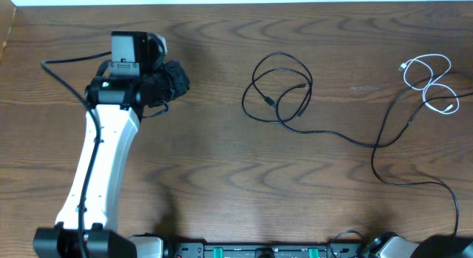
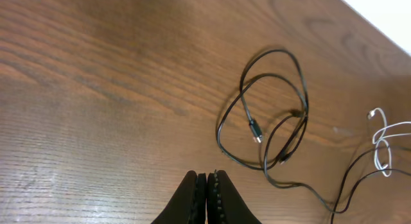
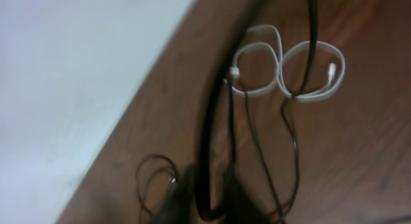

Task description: Untangle cables

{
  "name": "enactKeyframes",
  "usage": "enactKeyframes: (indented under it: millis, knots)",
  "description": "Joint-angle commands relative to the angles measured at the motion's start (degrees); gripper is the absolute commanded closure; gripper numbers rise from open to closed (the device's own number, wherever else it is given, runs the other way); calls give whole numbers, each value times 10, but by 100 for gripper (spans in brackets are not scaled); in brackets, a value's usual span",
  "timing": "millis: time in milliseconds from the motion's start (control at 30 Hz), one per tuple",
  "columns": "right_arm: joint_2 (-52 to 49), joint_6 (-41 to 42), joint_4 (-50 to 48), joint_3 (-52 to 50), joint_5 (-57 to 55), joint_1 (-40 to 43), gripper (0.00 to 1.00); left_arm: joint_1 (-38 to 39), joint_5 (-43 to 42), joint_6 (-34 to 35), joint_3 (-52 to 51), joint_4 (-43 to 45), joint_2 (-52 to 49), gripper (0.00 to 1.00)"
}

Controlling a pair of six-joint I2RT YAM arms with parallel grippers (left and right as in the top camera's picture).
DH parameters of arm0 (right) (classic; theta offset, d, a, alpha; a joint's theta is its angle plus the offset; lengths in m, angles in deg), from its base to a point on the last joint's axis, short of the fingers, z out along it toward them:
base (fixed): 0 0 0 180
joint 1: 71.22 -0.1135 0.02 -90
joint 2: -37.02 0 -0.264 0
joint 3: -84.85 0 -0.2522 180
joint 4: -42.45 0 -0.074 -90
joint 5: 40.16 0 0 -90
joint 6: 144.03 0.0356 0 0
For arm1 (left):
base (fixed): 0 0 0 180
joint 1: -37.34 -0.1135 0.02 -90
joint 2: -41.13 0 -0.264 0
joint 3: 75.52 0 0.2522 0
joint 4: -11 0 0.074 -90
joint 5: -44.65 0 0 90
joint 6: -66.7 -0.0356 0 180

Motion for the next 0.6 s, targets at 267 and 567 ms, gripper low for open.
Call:
enactKeyframes:
  millis: [267,567]
  knots:
    - [-153,-39,48,-4,-20,-83,1,4,-4,-30,3,10,-75,90]
    - [-216,-96,58,-4,-99,-230,8,4,108,-31,3,20,-112,86]
